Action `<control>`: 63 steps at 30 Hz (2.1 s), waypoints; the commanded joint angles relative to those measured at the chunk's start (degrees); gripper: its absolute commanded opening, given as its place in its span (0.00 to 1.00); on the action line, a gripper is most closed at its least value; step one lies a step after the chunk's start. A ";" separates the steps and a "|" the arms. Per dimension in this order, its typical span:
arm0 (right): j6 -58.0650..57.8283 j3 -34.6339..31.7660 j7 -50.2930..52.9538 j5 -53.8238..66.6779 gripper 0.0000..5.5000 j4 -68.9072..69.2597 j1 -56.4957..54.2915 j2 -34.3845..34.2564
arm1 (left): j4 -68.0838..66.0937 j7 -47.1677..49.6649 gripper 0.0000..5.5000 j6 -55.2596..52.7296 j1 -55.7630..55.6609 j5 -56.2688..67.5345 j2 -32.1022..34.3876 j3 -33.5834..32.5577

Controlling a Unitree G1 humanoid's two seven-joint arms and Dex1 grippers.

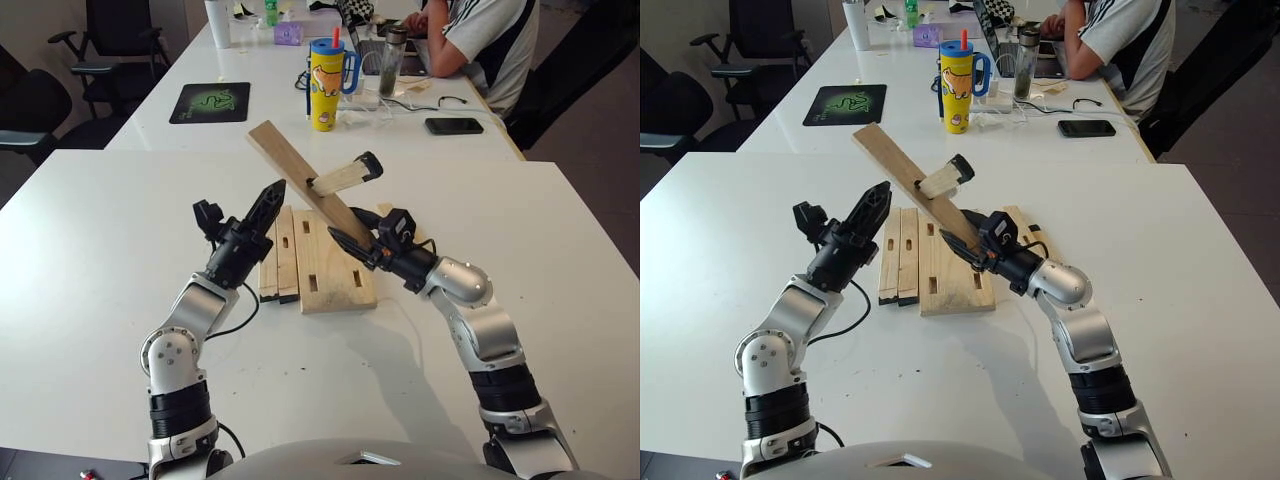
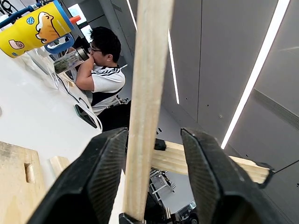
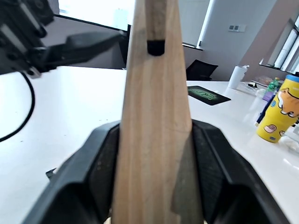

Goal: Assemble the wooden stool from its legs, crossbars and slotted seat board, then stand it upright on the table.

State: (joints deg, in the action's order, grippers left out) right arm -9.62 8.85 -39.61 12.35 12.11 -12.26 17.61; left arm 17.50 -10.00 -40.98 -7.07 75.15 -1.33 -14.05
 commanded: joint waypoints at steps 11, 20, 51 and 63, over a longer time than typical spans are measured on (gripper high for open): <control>5.59 1.75 -4.22 -1.66 0.37 -0.44 1.57 3.27 | -1.43 0.15 0.60 2.14 -1.62 -1.05 3.04 0.14; 7.35 2.64 -4.63 -2.72 0.37 -1.68 2.67 3.83 | -2.76 0.65 0.45 3.97 -2.58 -1.59 3.65 -0.95; 3.78 7.73 -14.12 -6.02 0.64 -5.27 3.31 12.83 | -7.79 6.19 0.19 9.10 -4.36 -4.93 3.35 -5.04; 6.33 14.67 -7.21 -20.15 0.64 -18.75 -2.17 9.27 | -9.57 7.97 0.19 11.28 -5.75 -5.90 3.14 -7.43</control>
State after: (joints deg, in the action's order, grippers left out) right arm -1.49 22.54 -49.66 -4.88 -3.33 -12.75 28.87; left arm 8.34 -2.56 -30.28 -11.59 69.95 1.98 -21.34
